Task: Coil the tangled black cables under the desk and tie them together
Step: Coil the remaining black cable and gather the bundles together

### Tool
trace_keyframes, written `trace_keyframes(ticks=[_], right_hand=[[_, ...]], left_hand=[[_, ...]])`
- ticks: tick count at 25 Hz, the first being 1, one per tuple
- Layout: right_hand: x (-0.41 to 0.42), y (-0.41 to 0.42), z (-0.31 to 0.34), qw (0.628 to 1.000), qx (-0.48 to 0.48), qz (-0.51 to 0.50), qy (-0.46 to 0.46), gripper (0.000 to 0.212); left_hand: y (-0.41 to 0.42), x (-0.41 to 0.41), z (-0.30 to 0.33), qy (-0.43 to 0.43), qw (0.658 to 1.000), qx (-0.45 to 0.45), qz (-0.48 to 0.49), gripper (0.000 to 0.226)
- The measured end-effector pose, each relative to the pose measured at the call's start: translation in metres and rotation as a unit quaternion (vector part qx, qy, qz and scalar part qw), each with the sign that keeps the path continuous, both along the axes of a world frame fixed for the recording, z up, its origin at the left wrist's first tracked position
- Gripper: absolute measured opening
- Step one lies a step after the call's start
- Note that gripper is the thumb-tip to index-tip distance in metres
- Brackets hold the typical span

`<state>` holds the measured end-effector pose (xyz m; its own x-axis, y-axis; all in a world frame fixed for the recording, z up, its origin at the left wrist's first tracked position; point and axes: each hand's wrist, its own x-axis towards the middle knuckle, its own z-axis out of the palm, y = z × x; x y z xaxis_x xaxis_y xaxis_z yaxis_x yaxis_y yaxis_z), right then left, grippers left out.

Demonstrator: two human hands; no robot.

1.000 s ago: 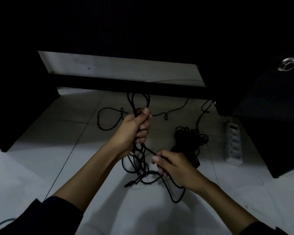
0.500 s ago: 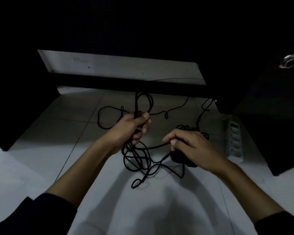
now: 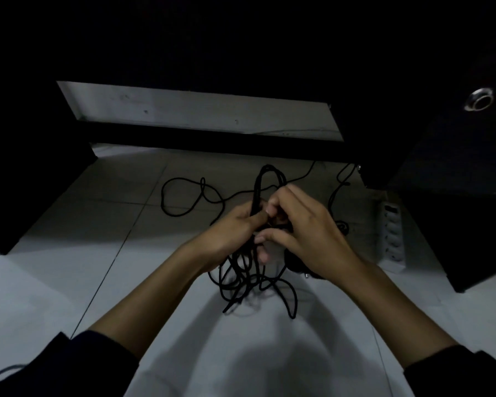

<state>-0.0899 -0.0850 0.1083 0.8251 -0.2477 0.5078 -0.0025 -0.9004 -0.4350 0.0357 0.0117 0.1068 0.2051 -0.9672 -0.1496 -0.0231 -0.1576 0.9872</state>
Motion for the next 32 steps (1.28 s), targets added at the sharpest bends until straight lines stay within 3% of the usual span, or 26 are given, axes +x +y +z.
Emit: trace_keyframes(ticks=[11,22,24,27,30,32], right_hand=[[-0.012,-0.028,0.001,1.000,-0.006,0.003,0.008,0.015],[-0.009,-0.035,-0.006,0.997,-0.003,-0.072,-0.038,0.017],[-0.012,-0.036,-0.011,0.994,0.056,-0.089,-0.024,0.015],[-0.023,-0.036,-0.025,0.967,0.228,-0.109,0.041,0.018],[-0.025,-0.024,-0.027,0.892,0.446,-0.073,-0.013,0.021],[-0.015,-0.015,-0.014,0.849,0.521,-0.063,-0.059,0.021]], left_hand=[[0.006,0.005,-0.007,0.080,0.995,0.030,-0.043,0.026],[0.007,0.007,-0.007,0.185,0.982,0.007,-0.045,0.026],[0.006,0.009,-0.006,0.217,0.976,-0.026,-0.023,0.026],[0.008,0.015,-0.005,0.251,0.966,-0.060,0.011,0.026],[0.008,0.019,-0.010,0.190,0.978,-0.070,0.050,0.026],[0.005,0.016,-0.016,0.126,0.987,-0.070,0.069,0.026]])
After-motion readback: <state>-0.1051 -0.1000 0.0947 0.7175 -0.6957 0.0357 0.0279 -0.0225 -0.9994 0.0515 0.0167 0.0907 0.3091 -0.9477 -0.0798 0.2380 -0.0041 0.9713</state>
